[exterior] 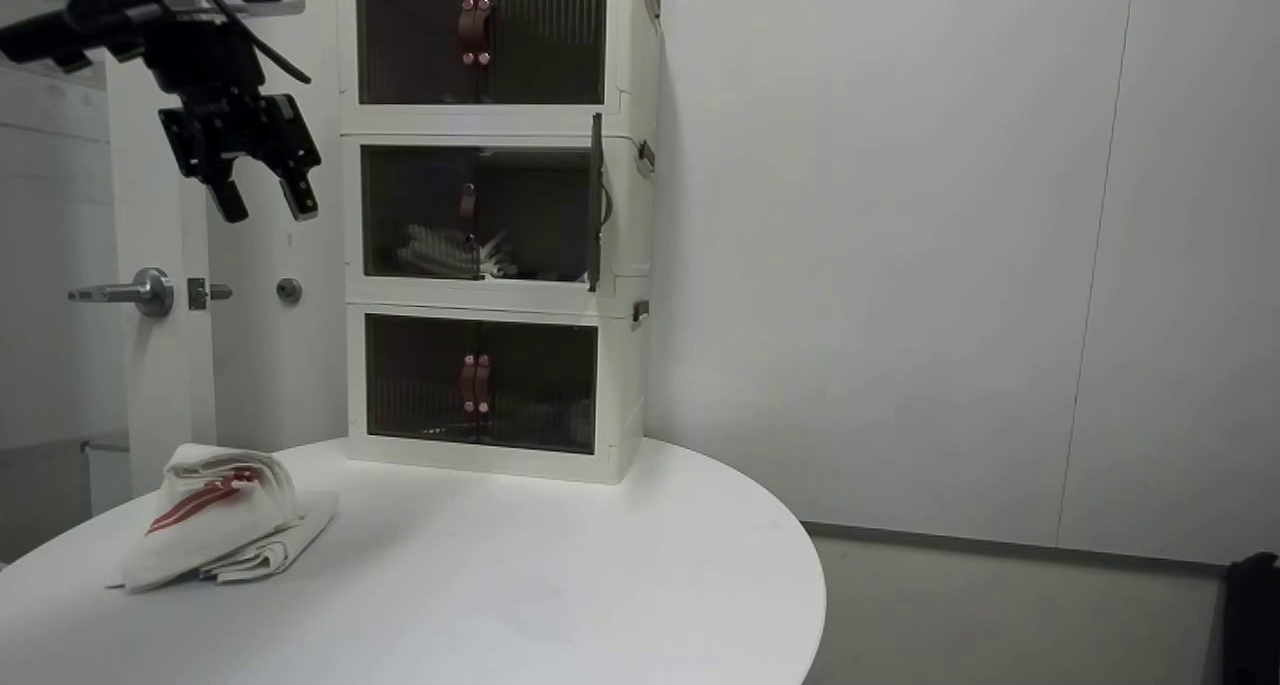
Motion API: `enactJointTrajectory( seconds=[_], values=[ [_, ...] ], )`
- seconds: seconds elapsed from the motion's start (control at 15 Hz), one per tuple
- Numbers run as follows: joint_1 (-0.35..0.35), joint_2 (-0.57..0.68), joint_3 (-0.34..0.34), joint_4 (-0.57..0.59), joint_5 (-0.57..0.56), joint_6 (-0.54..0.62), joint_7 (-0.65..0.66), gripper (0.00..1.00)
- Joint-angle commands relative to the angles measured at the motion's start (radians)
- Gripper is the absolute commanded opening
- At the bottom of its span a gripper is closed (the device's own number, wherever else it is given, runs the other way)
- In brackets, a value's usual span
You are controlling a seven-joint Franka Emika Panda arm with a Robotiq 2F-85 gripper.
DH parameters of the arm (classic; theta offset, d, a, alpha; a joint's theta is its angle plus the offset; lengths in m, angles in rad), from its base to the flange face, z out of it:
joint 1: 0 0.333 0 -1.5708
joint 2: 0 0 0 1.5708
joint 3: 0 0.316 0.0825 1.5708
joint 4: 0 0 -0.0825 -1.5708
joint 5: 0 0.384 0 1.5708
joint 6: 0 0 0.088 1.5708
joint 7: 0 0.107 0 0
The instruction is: Take the towel from the middle drawer
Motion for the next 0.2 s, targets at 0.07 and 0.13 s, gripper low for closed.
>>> enactJointTrajectory(
  seconds=[0.07,0.13],
  values=[
    [-0.010,-0.002,0.010,0.000,0.010,-0.001,-0.009,1.00],
    [-0.010,-0.002,0.010,0.000,0.010,-0.001,-0.009,1.00]
  ],
)
